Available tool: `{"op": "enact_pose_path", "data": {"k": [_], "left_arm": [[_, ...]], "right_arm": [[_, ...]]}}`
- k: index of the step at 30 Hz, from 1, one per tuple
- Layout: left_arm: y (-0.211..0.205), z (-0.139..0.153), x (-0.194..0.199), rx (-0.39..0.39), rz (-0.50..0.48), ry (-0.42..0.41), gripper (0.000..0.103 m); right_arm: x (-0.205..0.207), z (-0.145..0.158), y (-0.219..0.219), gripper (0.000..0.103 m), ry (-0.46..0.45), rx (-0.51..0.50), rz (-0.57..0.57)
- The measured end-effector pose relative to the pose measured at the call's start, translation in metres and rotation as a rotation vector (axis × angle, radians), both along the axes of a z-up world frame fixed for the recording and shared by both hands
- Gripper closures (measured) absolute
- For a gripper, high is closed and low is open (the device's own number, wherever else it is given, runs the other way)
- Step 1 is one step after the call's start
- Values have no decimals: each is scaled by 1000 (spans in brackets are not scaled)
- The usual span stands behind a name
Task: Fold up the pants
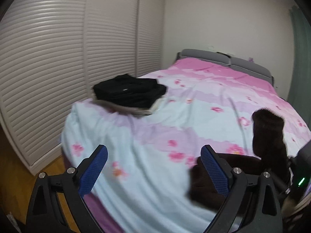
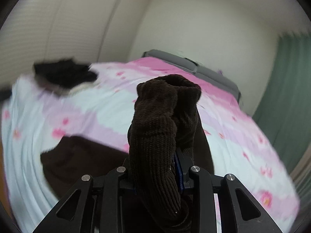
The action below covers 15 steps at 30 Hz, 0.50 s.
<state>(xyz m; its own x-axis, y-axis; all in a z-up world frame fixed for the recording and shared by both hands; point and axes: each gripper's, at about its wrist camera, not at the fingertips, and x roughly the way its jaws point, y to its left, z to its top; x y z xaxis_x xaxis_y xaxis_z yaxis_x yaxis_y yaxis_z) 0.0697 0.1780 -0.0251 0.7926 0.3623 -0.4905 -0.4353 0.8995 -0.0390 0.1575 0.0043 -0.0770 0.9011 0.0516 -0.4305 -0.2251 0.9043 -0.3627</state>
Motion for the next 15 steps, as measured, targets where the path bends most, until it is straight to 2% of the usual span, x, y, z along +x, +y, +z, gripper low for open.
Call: {"op": "enact_pose_path", "data": {"k": [4, 7, 11, 13, 15], "left_arm": [[33, -11, -9, -21, 48, 20, 5], [46, -15, -10, -29, 58, 34, 5], [56, -15, -12, -35, 72, 28, 5], [56, -14, -11, -30, 72, 26, 5], [55, -11, -11, -25, 66, 22, 5]], "right_arm": [[-12, -32, 50, 73, 22, -148, 64], [-13, -65, 86, 73, 77, -290, 98], [-16, -94, 110, 68, 93, -451, 108], [-21, -98, 115, 63, 72, -500, 119], [-29, -96, 117, 51, 61, -516, 137]]}}
